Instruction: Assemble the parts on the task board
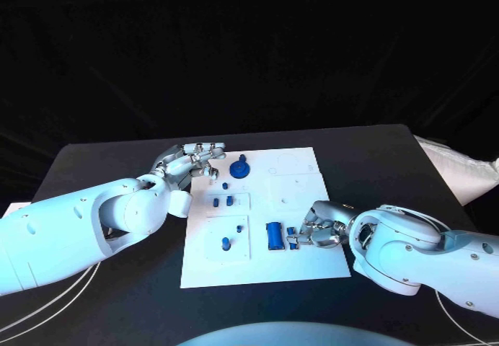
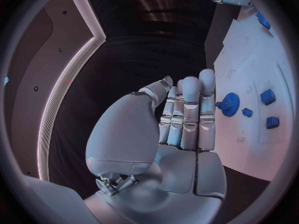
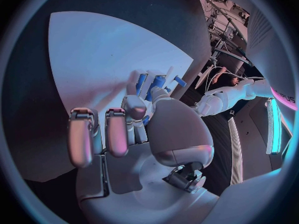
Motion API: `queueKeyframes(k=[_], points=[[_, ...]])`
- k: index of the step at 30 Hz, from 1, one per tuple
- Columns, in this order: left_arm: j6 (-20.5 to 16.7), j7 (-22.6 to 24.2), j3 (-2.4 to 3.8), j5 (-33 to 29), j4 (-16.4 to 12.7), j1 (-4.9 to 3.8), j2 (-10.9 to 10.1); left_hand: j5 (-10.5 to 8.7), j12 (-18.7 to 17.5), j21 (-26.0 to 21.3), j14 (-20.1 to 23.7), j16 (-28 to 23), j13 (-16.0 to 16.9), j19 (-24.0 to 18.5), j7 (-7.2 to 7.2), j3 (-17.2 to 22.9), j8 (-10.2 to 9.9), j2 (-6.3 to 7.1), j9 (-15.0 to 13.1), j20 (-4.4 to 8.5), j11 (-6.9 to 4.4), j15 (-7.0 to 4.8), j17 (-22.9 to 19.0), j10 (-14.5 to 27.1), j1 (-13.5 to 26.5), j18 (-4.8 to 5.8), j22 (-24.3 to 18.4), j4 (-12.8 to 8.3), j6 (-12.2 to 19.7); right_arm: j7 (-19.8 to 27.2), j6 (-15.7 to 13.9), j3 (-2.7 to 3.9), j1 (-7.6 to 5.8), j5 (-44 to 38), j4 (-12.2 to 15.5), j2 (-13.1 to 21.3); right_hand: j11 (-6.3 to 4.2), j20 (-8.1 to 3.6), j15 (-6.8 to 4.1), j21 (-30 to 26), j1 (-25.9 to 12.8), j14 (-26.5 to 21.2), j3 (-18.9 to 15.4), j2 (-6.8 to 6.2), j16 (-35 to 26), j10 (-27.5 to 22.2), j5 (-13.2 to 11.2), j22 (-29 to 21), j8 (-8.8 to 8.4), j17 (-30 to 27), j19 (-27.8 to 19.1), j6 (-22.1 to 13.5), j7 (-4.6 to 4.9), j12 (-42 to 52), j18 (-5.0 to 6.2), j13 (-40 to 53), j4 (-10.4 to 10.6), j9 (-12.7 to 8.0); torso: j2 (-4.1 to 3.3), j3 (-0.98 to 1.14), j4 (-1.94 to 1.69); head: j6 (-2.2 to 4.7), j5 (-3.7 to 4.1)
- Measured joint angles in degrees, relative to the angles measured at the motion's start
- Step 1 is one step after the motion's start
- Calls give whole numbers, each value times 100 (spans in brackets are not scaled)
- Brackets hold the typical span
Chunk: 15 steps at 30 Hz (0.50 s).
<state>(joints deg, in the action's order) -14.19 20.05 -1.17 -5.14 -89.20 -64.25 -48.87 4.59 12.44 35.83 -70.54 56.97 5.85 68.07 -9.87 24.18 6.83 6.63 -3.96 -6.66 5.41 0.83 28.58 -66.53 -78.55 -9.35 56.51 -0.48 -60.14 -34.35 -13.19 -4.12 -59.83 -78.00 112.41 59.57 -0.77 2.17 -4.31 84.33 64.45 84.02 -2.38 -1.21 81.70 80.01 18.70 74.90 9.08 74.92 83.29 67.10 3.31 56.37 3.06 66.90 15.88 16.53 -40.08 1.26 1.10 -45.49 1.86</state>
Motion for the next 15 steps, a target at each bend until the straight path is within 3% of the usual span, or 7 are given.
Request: queueKeyframes(k=[6, 9, 15], points=[[6, -5, 0, 0, 4, 0, 2, 0, 0, 0, 0, 0, 0, 0, 0, 0, 0, 0, 0, 0, 0, 1, 0, 0, 0, -1, 0, 0, 0, 11, 15, 0, 0, -53, -12, 11, 0, 0, 0, 0, 470, 1, -40, 12, -1, 0, -280, 5, 0, 3, 0, 0, 0, 0, 0, 7, -211, 25, 1, 0, 1, 1, 7], [9, -7, 0, 0, 7, 0, 5, 0, 0, 0, 0, 0, -1, 0, 0, 0, 0, 0, 0, 0, 0, 1, 0, 0, 0, 0, 0, 0, 0, 35, 7, 0, 0, -61, -29, 21, 0, 0, 0, 0, 546, 1, -61, 22, -11, 0, -296, 4, 0, 3, 0, -6, 6, -131, 0, -56, -240, 25, 2, -2, 1, 3, 13], [13, -9, -1, 1, 39, 1, 10, 0, 0, -12, 0, 0, -1, 0, 0, 0, 0, 0, 0, 0, 0, 1, -1, -1, 0, 0, -3, 0, 0, 402, -183, 0, -63, 243, -167, 77, 101, 40, 38, -199, 582, -8, -182, -5, -262, -262, -258, 4, -191, -110, -197, -339, 148, -635, 0, -364, -212, -24, 13, -7, 0, 45, 18]])
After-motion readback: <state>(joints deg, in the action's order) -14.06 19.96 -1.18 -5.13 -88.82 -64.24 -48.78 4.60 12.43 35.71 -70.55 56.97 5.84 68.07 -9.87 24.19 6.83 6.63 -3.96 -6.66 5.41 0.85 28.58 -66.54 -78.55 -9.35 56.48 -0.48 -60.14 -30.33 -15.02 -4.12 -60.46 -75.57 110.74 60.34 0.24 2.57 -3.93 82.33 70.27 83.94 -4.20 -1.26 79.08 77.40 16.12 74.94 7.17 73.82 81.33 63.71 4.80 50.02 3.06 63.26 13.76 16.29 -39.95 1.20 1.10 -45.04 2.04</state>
